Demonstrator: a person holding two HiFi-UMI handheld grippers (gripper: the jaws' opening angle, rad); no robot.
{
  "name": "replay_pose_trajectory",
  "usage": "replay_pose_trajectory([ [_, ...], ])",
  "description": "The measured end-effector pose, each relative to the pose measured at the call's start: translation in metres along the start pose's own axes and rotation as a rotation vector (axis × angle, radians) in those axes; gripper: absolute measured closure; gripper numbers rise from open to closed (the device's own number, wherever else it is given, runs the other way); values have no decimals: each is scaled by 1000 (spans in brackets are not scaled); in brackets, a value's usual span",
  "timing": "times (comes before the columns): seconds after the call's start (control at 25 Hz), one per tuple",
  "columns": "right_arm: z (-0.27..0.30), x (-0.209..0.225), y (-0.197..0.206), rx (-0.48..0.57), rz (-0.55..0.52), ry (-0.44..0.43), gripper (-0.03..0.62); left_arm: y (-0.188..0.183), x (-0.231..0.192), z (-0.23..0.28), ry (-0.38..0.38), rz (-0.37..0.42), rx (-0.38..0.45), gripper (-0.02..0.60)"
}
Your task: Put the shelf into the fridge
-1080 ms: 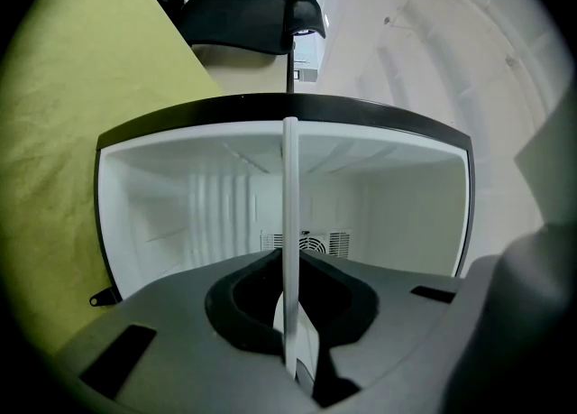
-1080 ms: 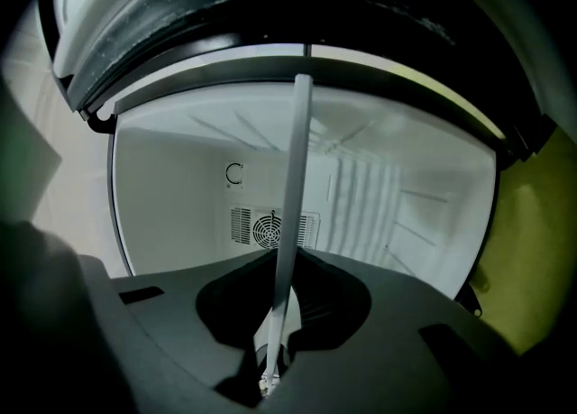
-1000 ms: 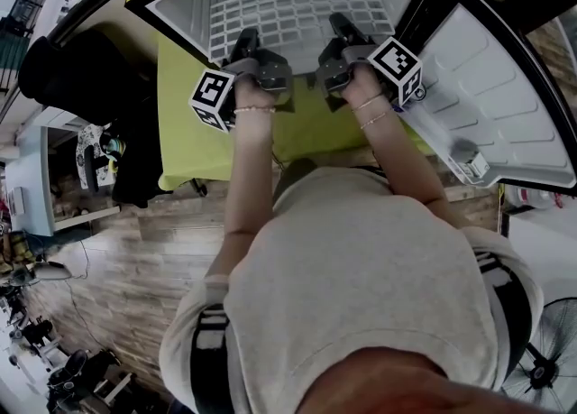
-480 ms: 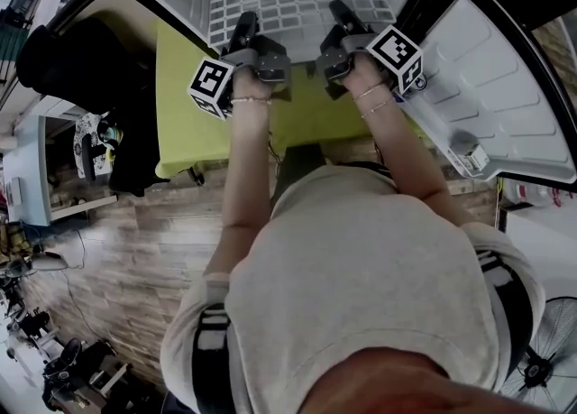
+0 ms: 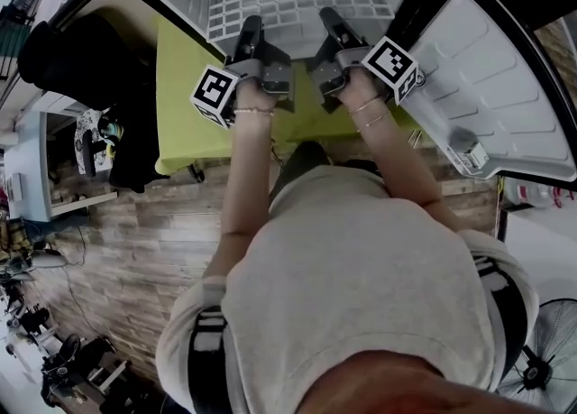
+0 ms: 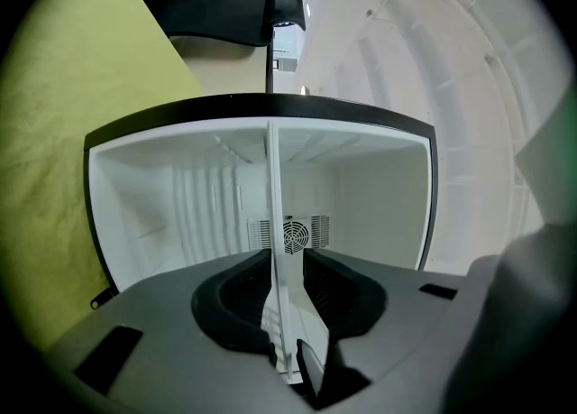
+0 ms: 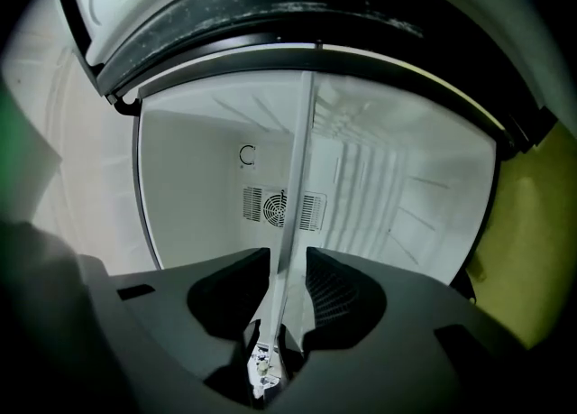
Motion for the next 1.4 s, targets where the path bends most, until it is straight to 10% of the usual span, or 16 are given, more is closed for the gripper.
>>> replay_pose_trajectory([
  [1.4,14,2,-3,6,-48,10,556,-8,-9,0,-17,-40,50,554],
])
Point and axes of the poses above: the fingertips, and each gripper's own axes: z forward along the fingers, x to its right, y out of its underside, the point moved 4 cm from there along -z, backward along the fingers, and after that the axes turned 15 degrees about -z, right-handed, at the moved point
